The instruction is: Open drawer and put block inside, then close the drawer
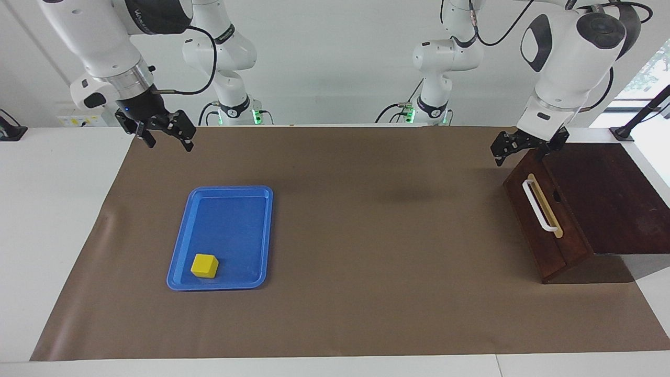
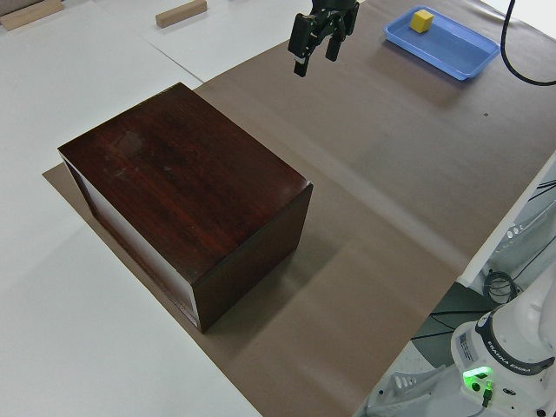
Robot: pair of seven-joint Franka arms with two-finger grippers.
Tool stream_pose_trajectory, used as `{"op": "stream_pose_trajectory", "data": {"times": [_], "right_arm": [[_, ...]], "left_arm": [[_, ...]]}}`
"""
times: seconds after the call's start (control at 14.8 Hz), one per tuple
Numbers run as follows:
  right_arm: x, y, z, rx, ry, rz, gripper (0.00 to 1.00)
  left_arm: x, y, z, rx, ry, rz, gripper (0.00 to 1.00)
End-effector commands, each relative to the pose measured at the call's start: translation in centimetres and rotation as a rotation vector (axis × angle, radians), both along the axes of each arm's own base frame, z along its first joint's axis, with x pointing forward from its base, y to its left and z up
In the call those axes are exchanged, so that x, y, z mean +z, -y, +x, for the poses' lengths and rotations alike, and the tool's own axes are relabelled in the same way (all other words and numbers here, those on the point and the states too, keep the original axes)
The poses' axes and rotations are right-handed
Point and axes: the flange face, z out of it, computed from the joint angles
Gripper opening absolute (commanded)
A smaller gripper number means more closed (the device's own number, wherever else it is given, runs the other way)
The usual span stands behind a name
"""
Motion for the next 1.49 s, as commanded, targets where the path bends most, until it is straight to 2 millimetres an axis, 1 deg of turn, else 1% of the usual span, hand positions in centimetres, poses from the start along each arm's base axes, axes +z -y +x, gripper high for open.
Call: {"op": "stream_pose_trajectory", "data": {"times": [0.0,0.07,0.14,0.27,0.34,0.41,0.47,0.54,0.61,0.68,0.74,0.81,0.88,0.95,1.01,1.08,1.15,1.28,1.35,1.42], "right_arm": [[-4.0,0.3,3.3,-0.192,-0.051,0.02,1.0],[-5.2,0.5,4.7,-0.301,-0.066,0.019,1.0],[-6.0,0.7,6.0,-0.402,-0.06,0.025,1.0],[-8.6,1.0,8.2,-0.572,-0.085,0.062,1.0],[-9.8,1.3,9.1,-0.67,-0.093,0.092,1.0],[-10.6,1.5,9.7,-0.773,-0.097,0.129,1.0],[-11.8,1.4,10.3,-0.872,-0.122,0.156,1.0],[-13.2,1.9,10.9,-0.963,-0.16,0.181,1.0],[-14.1,3.5,12.1,-1.032,-0.183,0.226,1.0],[-14.7,4.6,13.8,-1.059,-0.196,0.263,1.0],[-15.7,5.6,15.2,-1.078,-0.217,0.274,1.0],[-16.7,6.2,16.2,-1.101,-0.239,0.294,1.0],[-17.6,6.2,16.6,-1.124,-0.262,0.315,1.0],[-18.5,6.0,16.8,-1.143,-0.277,0.322,1.0],[-19.8,6.1,17.0,-1.16,-0.295,0.33,1.0],[-20.5,6.3,17.2,-1.172,-0.308,0.349,1.0],[-20.8,6.4,17.5,-1.181,-0.292,0.365,1.0],[-22.5,6.2,17.3,-1.192,-0.287,0.362,1.0],[-23.0,6.2,17.3,-1.192,-0.294,0.359,1.0],[-23.9,6.5,17.2,-1.192,-0.304,0.353,1.0]], "left_arm": [[-3.3,2.1,0.6,-0.098,0.017,0.151,1.0],[-4.7,2.5,0.9,-0.129,0.012,0.195,1.0],[-5.7,2.7,1.3,-0.152,0.019,0.224,1.0],[-7.8,2.1,1.6,-0.173,0.023,0.26,1.0],[-8.8,1.9,1.4,-0.147,0.023,0.258,1.0],[-10.1,1.7,1.3,-0.087,0.041,0.251,1.0],[-11.5,1.6,1.6,-0.036,0.065,0.239,1.0],[-12.1,0.8,1.8,-0.022,0.074,0.232,1.0],[-12.3,-0.7,1.9,-0.001,0.08,0.228,1.0],[-12.9,-1.3,1.9,0.002,0.085,0.222,1.0],[-13.6,-2.1,1.9,0.008,0.094,0.218,1.0],[-14.0,-2.5,2.0,0.012,0.097,0.214,1.0],[-14.2,-2.8,2.1,0.016,0.101,0.211,1.0],[-15.0,-3.4,1.9,0.023,0.091,0.211,1.0],[-15.1,-3.6,1.9,0.017,0.101,0.213,1.0],[-15.6,-3.9,1.8,0.015,0.101,0.214,1.0],[-16.0,-4.2,1.8,0.015,0.108,0.209,1.0],[-16.5,-4.4,1.9,0.015,0.109,0.205,1.0],[-16.8,-4.9,2.0,0.022,0.111,0.203,1.0],[-16.9,-4.9,2.1,0.021,0.112,0.202,1.0]]}}
